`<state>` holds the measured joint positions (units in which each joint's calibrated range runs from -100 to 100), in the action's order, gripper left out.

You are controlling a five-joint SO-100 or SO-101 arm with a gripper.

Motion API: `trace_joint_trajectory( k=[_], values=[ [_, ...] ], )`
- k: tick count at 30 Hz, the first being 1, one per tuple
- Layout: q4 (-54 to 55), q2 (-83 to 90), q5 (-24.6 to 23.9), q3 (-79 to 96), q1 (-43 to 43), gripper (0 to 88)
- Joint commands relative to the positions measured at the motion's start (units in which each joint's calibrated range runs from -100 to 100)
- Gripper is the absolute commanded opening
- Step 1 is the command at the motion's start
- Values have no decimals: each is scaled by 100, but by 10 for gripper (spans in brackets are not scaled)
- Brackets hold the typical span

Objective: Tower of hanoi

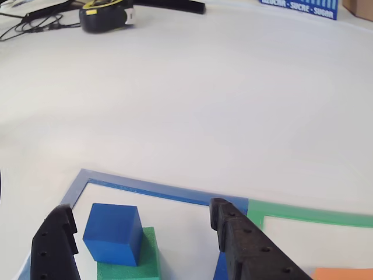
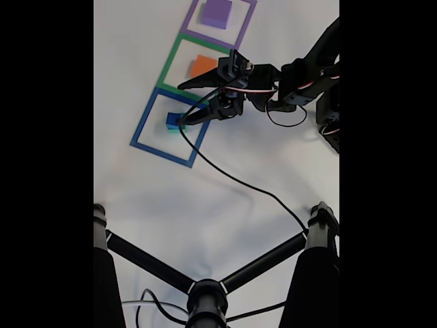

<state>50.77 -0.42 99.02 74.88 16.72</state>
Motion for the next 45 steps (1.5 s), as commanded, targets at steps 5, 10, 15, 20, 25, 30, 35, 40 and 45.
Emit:
trace_joint_trajectory(
  k=[5, 10, 15, 20, 25, 30, 35, 40, 45],
  values=[
    [382, -295, 98, -423, 292, 267],
    [390, -567, 98, -678, 345, 267],
    [415, -775, 98, -823, 383, 265],
    [431, -831, 98, -759, 467, 264],
    [463, -847, 98, -705, 528, 263],
    [479, -912, 98, -705, 528, 262],
    [487, -1000, 98, -705, 513, 262],
    [487, -1072, 98, -705, 490, 258],
    [479, -1120, 98, -705, 467, 212]
  ],
)
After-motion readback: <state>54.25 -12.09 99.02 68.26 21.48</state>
